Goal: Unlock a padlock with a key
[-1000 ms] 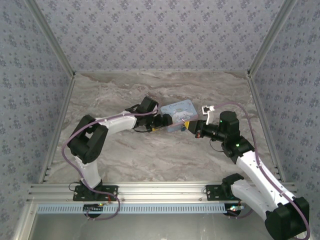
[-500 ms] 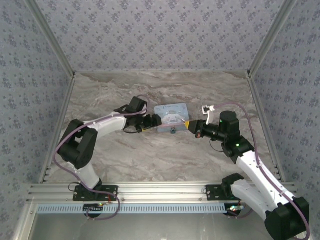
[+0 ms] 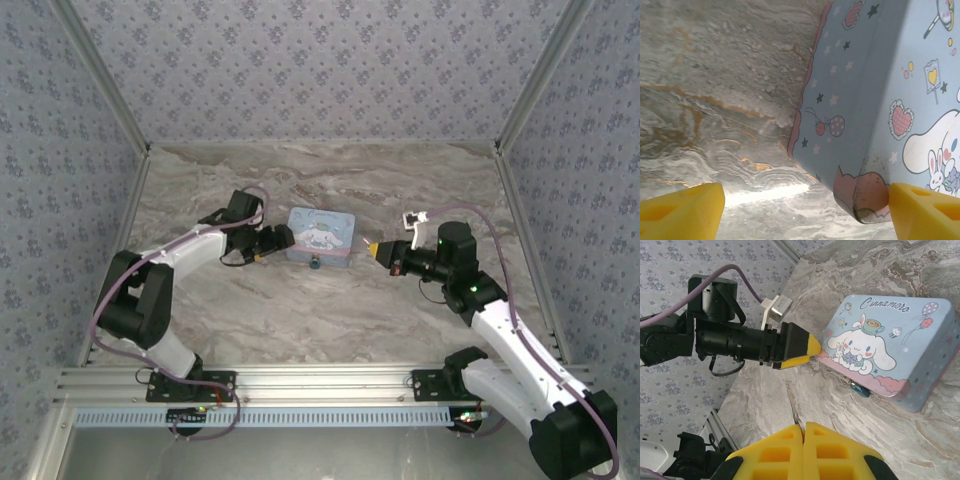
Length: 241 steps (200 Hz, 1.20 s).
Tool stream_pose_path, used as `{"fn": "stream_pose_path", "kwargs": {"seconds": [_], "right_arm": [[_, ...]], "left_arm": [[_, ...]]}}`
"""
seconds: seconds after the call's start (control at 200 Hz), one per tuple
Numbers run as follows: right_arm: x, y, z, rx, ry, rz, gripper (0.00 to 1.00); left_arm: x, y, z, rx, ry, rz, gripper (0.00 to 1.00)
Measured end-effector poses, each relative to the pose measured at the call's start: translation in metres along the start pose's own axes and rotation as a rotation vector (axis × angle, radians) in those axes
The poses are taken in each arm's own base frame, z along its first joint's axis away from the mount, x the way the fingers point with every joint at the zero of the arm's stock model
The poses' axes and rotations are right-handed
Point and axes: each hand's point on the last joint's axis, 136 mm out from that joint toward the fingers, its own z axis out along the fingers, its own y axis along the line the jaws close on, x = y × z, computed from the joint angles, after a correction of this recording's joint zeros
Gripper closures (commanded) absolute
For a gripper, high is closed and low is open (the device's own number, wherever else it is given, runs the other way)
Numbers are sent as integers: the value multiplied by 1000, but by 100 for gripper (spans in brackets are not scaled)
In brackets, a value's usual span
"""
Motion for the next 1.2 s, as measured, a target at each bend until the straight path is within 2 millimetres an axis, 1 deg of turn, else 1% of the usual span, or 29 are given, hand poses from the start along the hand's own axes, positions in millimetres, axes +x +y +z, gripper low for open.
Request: {"fn": "stream_pose_path", "kwargs": {"seconds": [0.18, 0.28, 0.44, 0.56, 0.7, 0.785, 0.829, 0.949, 1.114, 1.204], "right_arm": [[4, 1, 3, -3, 16, 1, 100], [7, 2, 6, -4, 26, 0, 100], [12, 4, 10, -6, 46, -2, 100], [19, 1, 16, 3, 72, 11, 100], [28, -8, 27, 26, 113, 49, 100], [33, -14, 33, 42, 136, 73, 100], [35, -17, 37, 50, 145, 90, 100], [34, -23, 48, 64, 154, 125, 100], [28, -33, 65, 80, 154, 158, 100], [28, -42, 76, 96, 165, 176, 100]], "left_arm": [[-3, 11, -10, -31, -35, 23, 12], [-2, 12, -20, -33, -64, 45, 12], [-7, 1, -45, 14, -152, 100, 11], [-9, -9, -65, 71, -234, 152, 10], [-3, -18, -80, 170, -326, 227, 10], [7, -24, -84, 235, -377, 293, 9], [17, -28, -84, 268, -397, 341, 9], [34, -36, -84, 327, -414, 426, 9], [37, -45, -85, 374, -415, 469, 14], [38, -46, -75, 390, -387, 459, 16]]}}
